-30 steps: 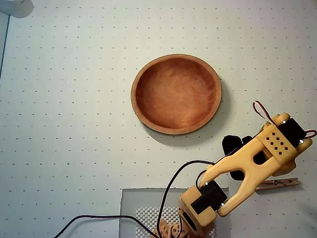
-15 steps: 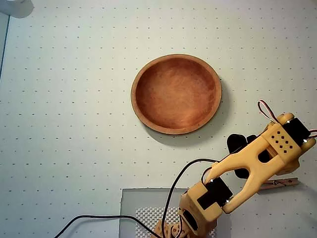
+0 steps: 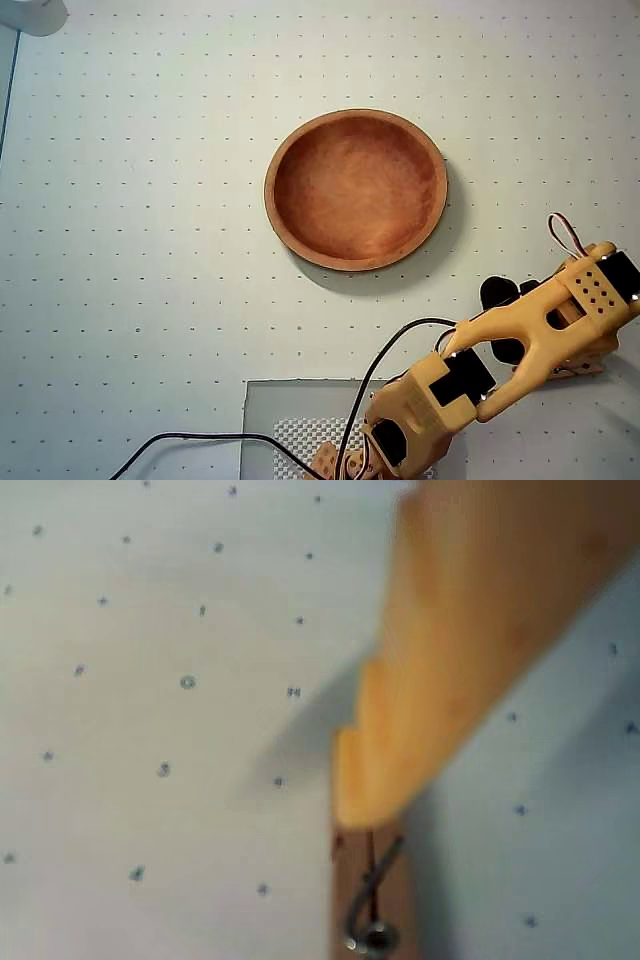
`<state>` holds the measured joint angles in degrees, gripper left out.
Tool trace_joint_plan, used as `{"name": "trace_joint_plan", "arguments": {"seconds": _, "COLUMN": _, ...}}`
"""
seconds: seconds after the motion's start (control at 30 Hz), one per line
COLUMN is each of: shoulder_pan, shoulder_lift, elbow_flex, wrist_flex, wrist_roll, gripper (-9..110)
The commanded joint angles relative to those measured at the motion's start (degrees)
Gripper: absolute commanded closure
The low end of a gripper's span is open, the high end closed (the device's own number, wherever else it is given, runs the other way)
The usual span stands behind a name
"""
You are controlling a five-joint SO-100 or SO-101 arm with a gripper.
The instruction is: Grasp a clothespin and put it in the bowl.
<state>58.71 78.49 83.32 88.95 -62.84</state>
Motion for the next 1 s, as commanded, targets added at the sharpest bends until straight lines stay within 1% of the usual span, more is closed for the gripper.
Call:
{"name": "trace_joint_plan", "arguments": {"seconds": 0.0, "shoulder_pan": 2.11, "shoulder_lift": -0.88, "elbow_flex": -5.71, "wrist_flex": -1.23, "wrist_roll": -0.79, "gripper": 73}}
{"name": "trace_joint_plan", "arguments": {"seconds": 0.27, "shoulder_pan": 6.50, "shoulder_lift": -6.42, "elbow_flex": -10.90, "wrist_flex": -1.49, "wrist_roll": -1.14, "gripper": 73}}
{"name": "trace_joint_plan", "arguments": {"seconds": 0.47, "shoulder_pan": 9.14, "shoulder_lift": -8.17, "elbow_flex": -11.25, "wrist_flex": -1.58, "wrist_roll": -6.50, "gripper": 73}}
{"name": "trace_joint_plan", "arguments": {"seconds": 0.67, "shoulder_pan": 9.76, "shoulder_lift": -9.14, "elbow_flex": -10.63, "wrist_flex": -1.05, "wrist_roll": -11.78, "gripper": 73}}
{"name": "trace_joint_plan", "arguments": {"seconds": 0.97, "shoulder_pan": 8.88, "shoulder_lift": -10.46, "elbow_flex": -7.38, "wrist_flex": -0.97, "wrist_roll": -14.41, "gripper": 73}}
